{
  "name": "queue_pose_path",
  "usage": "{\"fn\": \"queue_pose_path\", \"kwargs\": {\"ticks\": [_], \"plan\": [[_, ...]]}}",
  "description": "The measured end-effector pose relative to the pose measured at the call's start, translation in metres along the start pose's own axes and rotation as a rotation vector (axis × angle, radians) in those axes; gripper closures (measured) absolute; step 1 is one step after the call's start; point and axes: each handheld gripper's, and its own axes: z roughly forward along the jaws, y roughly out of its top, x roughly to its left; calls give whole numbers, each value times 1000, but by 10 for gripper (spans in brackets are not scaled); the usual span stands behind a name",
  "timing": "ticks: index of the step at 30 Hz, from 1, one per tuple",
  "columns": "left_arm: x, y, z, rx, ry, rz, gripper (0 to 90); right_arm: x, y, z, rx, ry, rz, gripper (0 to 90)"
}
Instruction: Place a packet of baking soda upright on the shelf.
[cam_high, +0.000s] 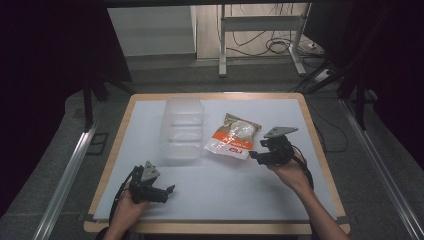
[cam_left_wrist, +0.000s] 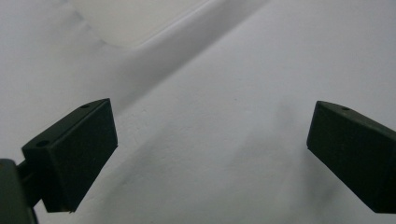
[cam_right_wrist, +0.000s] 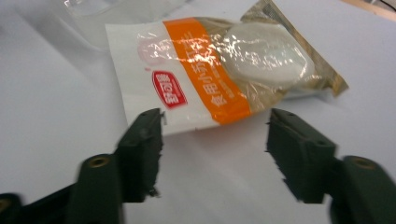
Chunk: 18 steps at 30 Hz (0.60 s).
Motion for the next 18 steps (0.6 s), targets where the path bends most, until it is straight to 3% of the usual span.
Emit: {"fn": "queue_pose_path", "kwargs": {"ticks": [4,6,7,8,9,13,18], "plan": [[0,0,0,2,-4,5,20,1,16,12,22,25,-24,529],[-1,0,1,2,-6,6,20,3,26,20,30,34,-35,612],[-1,0,1,2,-6,7,21,5,35,29,35,37,-49,697],[-1,0,1,2,-6,7,21,5,35,29,35,37,-49,697],[-1,0,1,2,-7,7,21,9,44,38,42,44,-56,756],[-1,0,1,1,-9,8,22,15,60,54,52,55,-88,848],[-1,0,0,1,-12,13,23,27,82,84,87,59,-133,882]]}}
